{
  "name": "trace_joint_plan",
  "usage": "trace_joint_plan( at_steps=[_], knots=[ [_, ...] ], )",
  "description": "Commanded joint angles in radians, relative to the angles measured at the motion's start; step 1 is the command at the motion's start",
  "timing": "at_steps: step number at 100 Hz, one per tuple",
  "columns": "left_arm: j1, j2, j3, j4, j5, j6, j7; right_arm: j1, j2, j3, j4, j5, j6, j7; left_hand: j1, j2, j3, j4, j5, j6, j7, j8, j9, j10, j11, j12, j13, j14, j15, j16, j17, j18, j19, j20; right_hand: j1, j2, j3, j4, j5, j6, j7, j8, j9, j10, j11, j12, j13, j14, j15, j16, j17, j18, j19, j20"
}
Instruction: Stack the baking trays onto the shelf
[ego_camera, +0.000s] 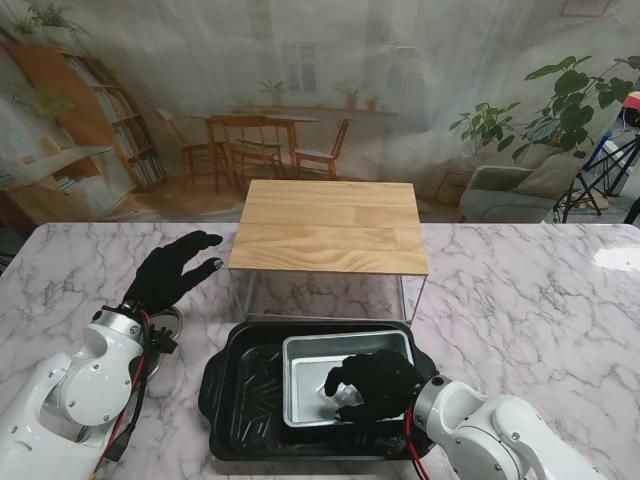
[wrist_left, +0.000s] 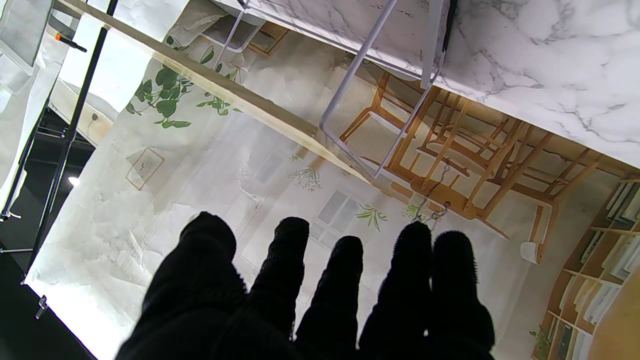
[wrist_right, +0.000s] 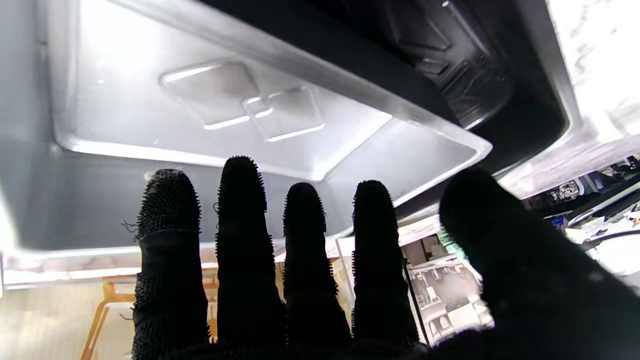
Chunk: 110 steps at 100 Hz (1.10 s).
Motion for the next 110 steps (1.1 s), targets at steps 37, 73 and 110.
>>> trace_joint_plan(
  at_steps=[37, 73, 110],
  knots=[
    [0.003, -0.001, -0.001, 0.003, 0.005, 0.002, -0.008, -0.086, -0.01, 0.126, -0.113, 0.015, -0.064, -0.05, 0.008, 0.04, -0.021, -0.03, 0.01, -0.004, -0.001, -0.004, 0.005, 0.001, -0.003, 0.015, 0.02, 0.008, 0.015, 0.011, 0.0, -0.009, 0.014, -0.013, -0.027, 0.041, -0.053, 0.035, -0.017, 0.0, -0.03, 0.027, -0.014, 0.018, -0.029, -0.017, -0.031, 0.017, -0.053, -0.028, -0.02, 0.074, -0.015, 0.033],
    [0.005, -0.001, -0.003, 0.001, 0.006, 0.008, -0.008, -0.334, -0.04, 0.387, -0.221, -0.142, -0.076, -0.197, 0.009, 0.042, -0.02, -0.03, 0.006, 0.005, -0.004, -0.006, 0.013, 0.005, -0.001, 0.016, 0.022, 0.005, 0.014, 0.011, -0.002, -0.008, 0.013, -0.012, -0.022, 0.066, -0.101, 0.042, -0.012, -0.004, -0.057, 0.038, -0.018, 0.02, -0.072, -0.035, -0.062, 0.03, -0.094, -0.051, -0.078, 0.042, -0.061, 0.029],
    [0.007, 0.0, -0.001, -0.007, -0.005, 0.034, -0.029, -0.384, -0.067, 0.533, -0.162, -0.158, -0.023, -0.349, -0.002, 0.049, -0.021, -0.028, 0.027, 0.024, 0.0, -0.004, 0.063, 0.009, 0.007, 0.02, 0.026, -0.007, 0.001, 0.007, -0.034, 0.025, -0.005, -0.008, -0.02, 0.08, -0.128, 0.047, 0.015, -0.028, -0.087, 0.05, -0.069, -0.015, -0.193, -0.082, -0.164, 0.02, -0.2, -0.111, -0.204, 0.001, -0.168, -0.005]
  ],
)
